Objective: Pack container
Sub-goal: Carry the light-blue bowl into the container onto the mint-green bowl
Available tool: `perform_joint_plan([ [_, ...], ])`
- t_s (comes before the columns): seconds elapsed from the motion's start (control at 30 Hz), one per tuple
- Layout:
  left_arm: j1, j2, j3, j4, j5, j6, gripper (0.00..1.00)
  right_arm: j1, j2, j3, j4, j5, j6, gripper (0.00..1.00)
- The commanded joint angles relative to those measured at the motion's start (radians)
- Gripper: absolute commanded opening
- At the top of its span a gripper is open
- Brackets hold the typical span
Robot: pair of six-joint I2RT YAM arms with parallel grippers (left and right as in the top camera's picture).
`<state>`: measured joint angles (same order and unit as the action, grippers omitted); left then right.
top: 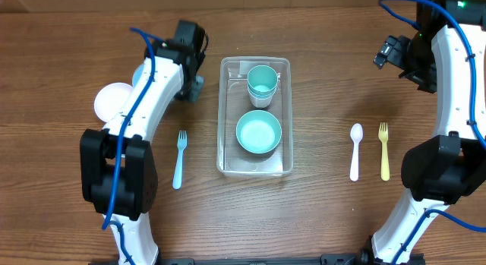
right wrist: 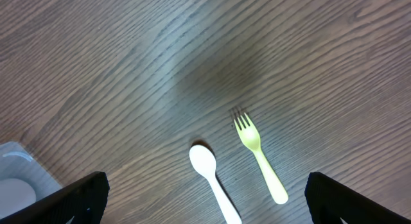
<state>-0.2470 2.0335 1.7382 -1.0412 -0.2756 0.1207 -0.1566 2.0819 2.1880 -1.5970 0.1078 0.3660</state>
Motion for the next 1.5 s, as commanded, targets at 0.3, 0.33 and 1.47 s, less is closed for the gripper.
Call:
perform_joint_plan([
  [0.3, -0.264, -0.193, 0.228, -0.243, 0.141, -0.170, 0.04, 0.001, -0.038, 0.025, 0.004, 0.003, 0.005, 1.00],
  [0.33, -0.288, -0.204, 0.228, -0.245, 0.170, -0.179, 0.04, 0.001, -0.038, 0.025, 0.004, 0.003, 0.005, 1.00],
  [1.47, -0.544, -0.212, -0.055, -0.064, 0.238, -0.312, 0.41, 0.001, -0.038, 0.025, 0.004, 0.003, 0.005, 1.00],
])
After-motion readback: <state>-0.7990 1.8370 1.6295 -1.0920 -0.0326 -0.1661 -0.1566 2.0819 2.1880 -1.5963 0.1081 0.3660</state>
